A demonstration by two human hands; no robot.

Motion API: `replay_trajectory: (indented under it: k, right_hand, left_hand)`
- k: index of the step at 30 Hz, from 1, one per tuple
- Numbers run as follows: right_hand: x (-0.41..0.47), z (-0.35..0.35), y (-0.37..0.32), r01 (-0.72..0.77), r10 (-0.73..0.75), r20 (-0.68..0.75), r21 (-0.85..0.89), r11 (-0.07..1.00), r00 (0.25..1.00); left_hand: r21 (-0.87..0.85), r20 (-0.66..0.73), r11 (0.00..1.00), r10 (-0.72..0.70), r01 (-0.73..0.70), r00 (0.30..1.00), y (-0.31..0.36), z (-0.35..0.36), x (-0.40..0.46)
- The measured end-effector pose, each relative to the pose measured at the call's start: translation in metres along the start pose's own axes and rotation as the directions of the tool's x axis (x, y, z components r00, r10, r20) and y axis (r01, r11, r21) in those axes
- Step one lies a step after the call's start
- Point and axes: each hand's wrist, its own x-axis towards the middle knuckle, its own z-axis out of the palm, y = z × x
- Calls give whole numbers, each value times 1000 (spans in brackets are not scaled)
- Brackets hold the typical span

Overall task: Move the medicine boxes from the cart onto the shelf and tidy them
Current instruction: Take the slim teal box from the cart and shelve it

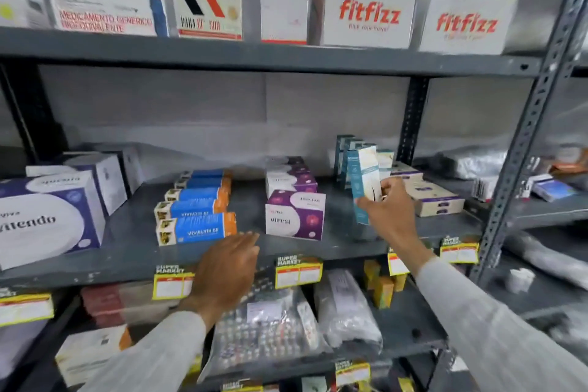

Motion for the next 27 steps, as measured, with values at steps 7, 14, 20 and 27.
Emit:
replay_trajectory:
  k: [7, 14, 20, 27]
  right_hand:
    - [36, 19, 31, -84, 84, 6, 50, 995, 996]
    - [23, 17, 63, -20, 22, 12, -172, 985, 1000]
    - [27, 5, 74, 22, -41, -50, -335, 942, 998]
    - [30, 1, 83, -9, -32, -105, -366, 931, 994]
  left_hand:
    - [38, 41, 999, 8, -10, 999, -13, 12, 1]
    - [29, 48, 999, -30, 28, 998, -11, 16, 0]
    - [20, 51, 999, -49, 48, 998, -9, 15, 0]
    - [2, 57, 998, -56, 56, 997, -8, 14, 1]
